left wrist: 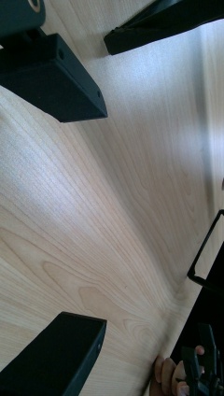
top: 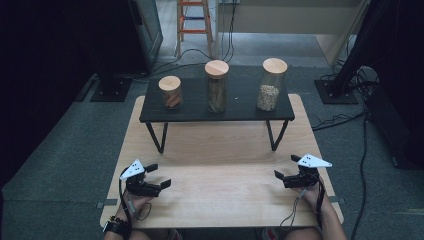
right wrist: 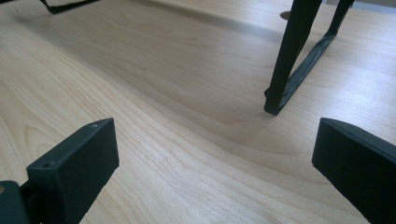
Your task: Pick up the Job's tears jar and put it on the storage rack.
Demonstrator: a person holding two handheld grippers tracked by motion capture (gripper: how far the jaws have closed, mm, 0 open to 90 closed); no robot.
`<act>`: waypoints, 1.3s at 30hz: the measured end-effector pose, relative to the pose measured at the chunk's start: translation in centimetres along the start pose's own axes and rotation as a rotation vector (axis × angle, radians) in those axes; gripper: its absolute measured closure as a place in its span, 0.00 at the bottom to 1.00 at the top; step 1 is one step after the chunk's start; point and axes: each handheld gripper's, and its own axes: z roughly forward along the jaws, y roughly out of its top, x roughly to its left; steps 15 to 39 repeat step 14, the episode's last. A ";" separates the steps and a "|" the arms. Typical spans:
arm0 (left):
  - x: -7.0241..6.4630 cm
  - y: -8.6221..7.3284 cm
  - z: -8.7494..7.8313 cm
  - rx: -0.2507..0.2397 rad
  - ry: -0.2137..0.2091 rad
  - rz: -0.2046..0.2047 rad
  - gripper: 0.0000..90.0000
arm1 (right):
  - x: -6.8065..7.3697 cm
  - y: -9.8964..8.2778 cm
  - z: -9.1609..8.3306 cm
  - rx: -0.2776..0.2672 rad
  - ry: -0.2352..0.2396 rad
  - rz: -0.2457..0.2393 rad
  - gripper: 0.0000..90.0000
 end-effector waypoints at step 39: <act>-0.2 -0.1 0.0 -0.003 0.005 0.000 0.02 | -0.1 -0.3 0.1 0.015 0.017 0.003 0.01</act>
